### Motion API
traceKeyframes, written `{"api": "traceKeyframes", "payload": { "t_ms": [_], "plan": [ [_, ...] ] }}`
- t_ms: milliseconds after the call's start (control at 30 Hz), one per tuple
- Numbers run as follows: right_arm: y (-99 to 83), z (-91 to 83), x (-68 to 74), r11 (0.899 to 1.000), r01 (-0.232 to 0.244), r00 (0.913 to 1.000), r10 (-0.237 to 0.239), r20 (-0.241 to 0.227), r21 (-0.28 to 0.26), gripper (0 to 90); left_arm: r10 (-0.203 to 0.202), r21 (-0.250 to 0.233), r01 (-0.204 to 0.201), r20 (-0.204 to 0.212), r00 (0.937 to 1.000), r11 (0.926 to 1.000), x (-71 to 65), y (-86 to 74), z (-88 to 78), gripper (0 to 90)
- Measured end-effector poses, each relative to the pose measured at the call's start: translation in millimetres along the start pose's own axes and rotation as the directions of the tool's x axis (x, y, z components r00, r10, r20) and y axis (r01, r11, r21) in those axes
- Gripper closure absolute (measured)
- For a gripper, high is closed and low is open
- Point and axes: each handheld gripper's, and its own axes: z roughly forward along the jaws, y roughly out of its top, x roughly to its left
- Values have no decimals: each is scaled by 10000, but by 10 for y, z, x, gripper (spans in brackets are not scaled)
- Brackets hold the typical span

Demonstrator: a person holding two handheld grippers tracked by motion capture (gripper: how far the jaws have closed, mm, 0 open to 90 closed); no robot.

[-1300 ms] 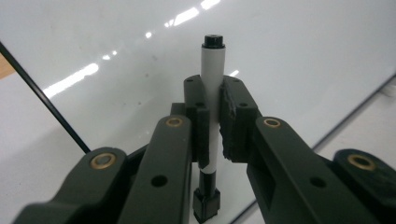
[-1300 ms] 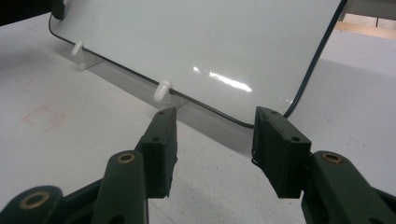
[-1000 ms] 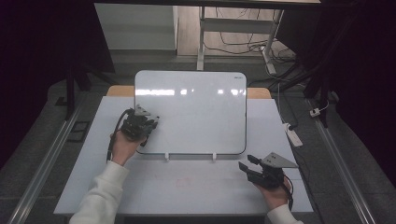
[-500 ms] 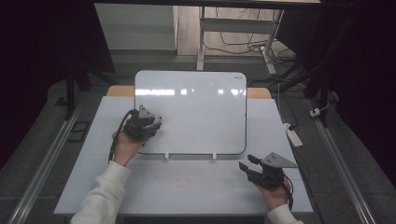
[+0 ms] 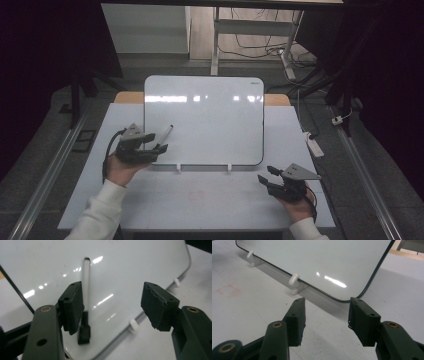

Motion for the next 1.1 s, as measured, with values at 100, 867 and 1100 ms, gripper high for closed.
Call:
{"api": "traceKeyframes", "payload": {
  "t_ms": [100, 867, 1100],
  "plan": [
    [-16, -27, -37, 10000, -10, 10000, 10, -42, -55, 453, 59, -69, -57, 202, 9998, 10000, -54, -141, -98, 343],
    [-134, -77, -136, 9981, 607, 9981, -608, 68, 130, 410, -312, 719, 280, 437, 9986, 9970, -182, -935, -344, 300],
    [-130, -76, -138, 9977, 660, 9978, -661, 61, 141, 408, -221, 718, 188, 448, 9988, 9972, -194, -937, -345, 296]
  ]
}}
